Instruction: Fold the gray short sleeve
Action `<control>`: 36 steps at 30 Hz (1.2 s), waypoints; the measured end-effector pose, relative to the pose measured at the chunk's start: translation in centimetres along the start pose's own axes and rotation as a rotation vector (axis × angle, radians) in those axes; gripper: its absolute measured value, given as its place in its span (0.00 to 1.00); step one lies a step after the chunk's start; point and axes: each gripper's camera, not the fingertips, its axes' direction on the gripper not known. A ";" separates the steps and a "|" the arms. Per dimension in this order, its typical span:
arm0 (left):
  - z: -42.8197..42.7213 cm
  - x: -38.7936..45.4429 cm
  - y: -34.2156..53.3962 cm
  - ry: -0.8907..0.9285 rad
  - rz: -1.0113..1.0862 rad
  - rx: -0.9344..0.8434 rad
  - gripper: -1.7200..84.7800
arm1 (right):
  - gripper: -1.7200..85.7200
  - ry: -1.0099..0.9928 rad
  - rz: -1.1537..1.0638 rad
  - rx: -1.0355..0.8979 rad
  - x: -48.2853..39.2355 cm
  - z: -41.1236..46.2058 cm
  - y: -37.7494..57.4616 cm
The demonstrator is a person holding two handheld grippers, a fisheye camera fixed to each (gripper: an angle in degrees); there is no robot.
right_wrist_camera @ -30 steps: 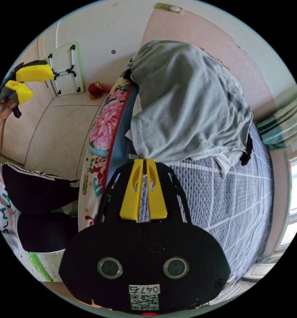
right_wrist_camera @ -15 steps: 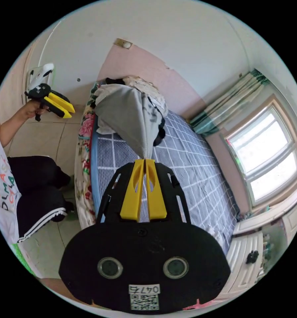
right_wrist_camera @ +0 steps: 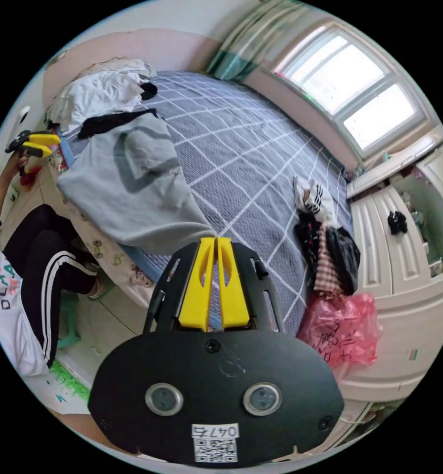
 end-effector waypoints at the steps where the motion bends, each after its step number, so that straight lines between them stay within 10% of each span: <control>1: 0.7 0.3 -0.5 0.018 0.001 -0.014 0.17 | 0.02 -0.003 0.024 -0.041 0.6 2.0 0.1; 11: 7.6 1.0 -6.7 -0.216 -0.005 -0.308 0.16 | 0.07 -0.210 0.160 0.099 3.2 8.0 -1.8; 21: -0.6 0.1 -11.0 -0.001 -0.006 -0.292 0.02 | 0.11 -0.266 0.011 -0.056 -0.1 14.1 -9.2; 36: -11.2 -3.4 -12.5 -0.074 -0.188 -0.254 0.15 | 0.06 -0.466 -0.208 -0.079 -6.5 9.4 -9.2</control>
